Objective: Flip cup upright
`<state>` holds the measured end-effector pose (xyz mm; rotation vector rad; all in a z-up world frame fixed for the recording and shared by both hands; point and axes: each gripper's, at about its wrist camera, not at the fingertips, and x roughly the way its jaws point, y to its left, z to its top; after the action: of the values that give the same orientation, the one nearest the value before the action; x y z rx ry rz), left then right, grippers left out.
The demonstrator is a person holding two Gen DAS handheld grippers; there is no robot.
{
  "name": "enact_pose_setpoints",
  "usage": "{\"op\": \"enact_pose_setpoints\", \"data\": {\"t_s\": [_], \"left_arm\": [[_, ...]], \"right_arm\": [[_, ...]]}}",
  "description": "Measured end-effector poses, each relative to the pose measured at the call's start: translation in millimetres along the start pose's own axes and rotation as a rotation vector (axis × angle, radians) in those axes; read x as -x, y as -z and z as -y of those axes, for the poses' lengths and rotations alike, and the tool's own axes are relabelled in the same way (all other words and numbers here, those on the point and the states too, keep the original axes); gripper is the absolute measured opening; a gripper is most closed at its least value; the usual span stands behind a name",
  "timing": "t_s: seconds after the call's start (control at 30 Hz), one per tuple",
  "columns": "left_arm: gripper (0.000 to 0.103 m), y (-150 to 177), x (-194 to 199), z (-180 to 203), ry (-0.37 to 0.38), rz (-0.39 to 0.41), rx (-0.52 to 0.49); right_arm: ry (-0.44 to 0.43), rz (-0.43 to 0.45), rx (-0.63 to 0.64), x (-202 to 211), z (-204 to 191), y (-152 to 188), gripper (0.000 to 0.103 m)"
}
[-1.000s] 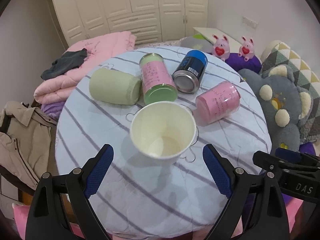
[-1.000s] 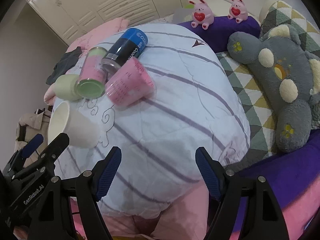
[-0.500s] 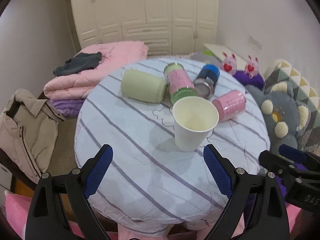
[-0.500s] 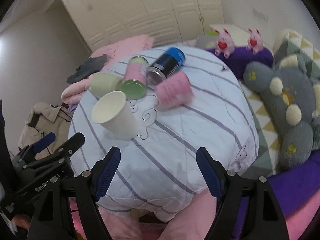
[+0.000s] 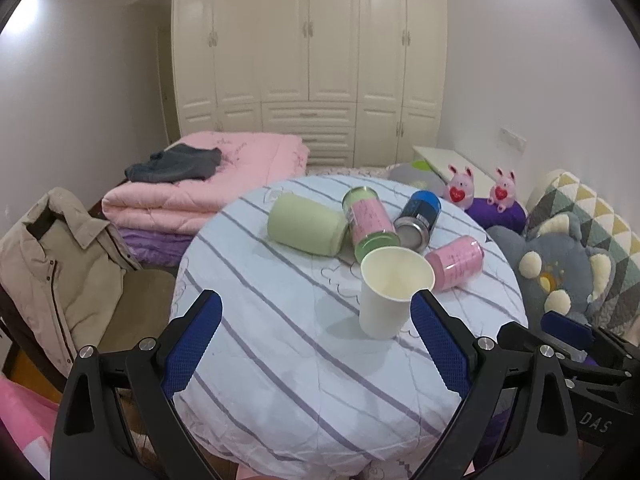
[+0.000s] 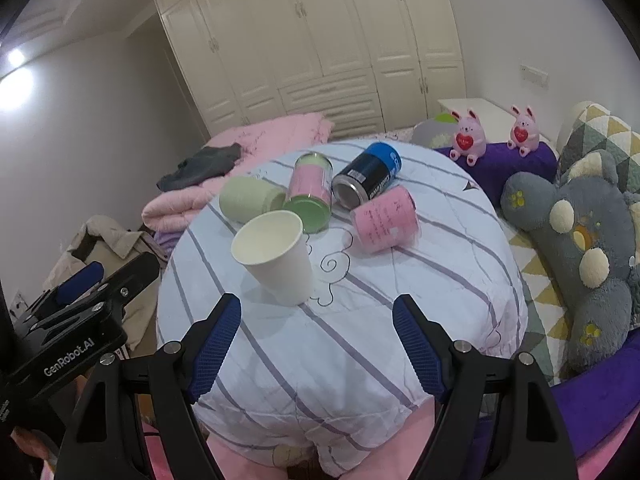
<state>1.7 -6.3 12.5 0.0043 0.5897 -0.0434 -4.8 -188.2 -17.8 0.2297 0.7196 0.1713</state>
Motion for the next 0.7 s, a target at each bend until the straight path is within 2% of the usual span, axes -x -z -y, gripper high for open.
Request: {"op": "enact_pose_setpoints", "data": {"t_s": [0.37,0.7], "left_arm": [[0.097,5.1,-6.9,20.1,-0.037,0.076,-0.062],[0.097,7.2,-6.2,24.8,-0.01,0.125,-0.057]], "right_arm": [[0.006,0.101,-0.007,4.0,10.7,6.3,0.08],[0.013,0.106,-0.02,3.3,14.1,10.8,0.08]]}}
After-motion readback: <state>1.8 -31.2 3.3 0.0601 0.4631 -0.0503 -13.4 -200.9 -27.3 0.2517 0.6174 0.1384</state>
